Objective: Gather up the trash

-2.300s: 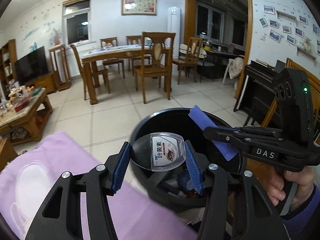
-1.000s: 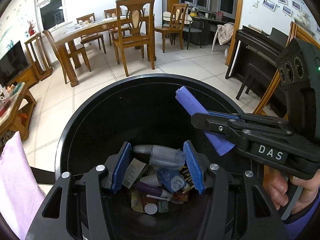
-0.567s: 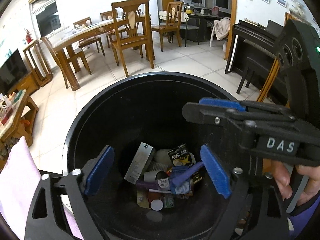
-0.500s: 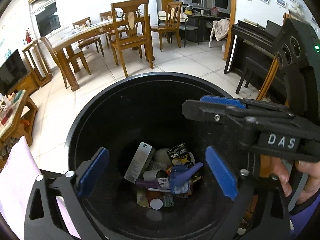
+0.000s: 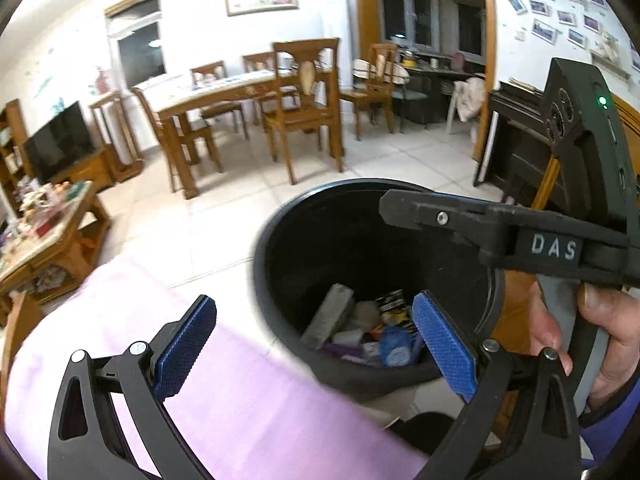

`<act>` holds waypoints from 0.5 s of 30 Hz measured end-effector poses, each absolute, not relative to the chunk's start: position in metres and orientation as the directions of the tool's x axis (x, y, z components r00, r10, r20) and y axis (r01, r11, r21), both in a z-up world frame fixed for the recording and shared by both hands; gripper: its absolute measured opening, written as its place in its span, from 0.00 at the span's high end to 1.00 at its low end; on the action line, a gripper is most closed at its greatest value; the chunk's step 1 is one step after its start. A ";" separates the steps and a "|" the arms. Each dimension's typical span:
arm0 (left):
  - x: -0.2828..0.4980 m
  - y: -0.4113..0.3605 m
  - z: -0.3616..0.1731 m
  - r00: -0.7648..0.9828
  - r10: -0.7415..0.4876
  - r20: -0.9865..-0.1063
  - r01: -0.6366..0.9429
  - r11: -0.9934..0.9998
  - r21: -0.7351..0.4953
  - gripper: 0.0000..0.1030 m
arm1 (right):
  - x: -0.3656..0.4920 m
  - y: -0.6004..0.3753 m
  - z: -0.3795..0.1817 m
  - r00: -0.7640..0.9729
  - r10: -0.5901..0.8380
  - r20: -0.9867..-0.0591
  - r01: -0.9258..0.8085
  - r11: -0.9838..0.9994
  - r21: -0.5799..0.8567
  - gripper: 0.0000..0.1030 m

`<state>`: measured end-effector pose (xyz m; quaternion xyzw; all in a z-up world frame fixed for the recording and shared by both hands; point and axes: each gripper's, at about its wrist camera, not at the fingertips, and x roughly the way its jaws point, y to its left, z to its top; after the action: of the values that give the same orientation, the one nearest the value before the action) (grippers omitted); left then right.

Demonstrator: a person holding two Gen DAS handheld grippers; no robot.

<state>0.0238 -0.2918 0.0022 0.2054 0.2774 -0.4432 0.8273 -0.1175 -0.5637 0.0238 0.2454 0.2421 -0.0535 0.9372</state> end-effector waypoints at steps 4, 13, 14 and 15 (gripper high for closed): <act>0.030 -0.236 0.013 0.537 -0.606 -0.586 0.784 0.615 0.083 0.05 | -0.100 -0.514 0.037 0.879 0.057 -0.474 0.165 0.895 0.413 0.18; 0.049 -0.087 0.021 0.778 -0.380 -0.500 0.473 0.878 0.068 0.05 | -0.060 -0.362 0.054 0.880 0.179 -0.440 -0.019 0.939 0.344 0.05; 0.049 -0.074 0.020 0.800 -0.344 -0.493 0.431 0.899 0.073 0.05 | -0.057 -0.344 0.052 0.881 0.191 -0.434 -0.038 0.941 0.337 0.05; 0.050 -0.060 0.019 0.823 -0.298 -0.484 0.381 0.921 0.080 0.05 | -0.055 -0.331 0.053 0.879 0.196 -0.434 -0.048 0.943 0.329 0.05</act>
<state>0.0497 -0.0601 0.0195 0.0870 0.2382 -0.1787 0.9507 -0.0545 -0.3306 0.0533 0.1559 0.2371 0.0638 0.9568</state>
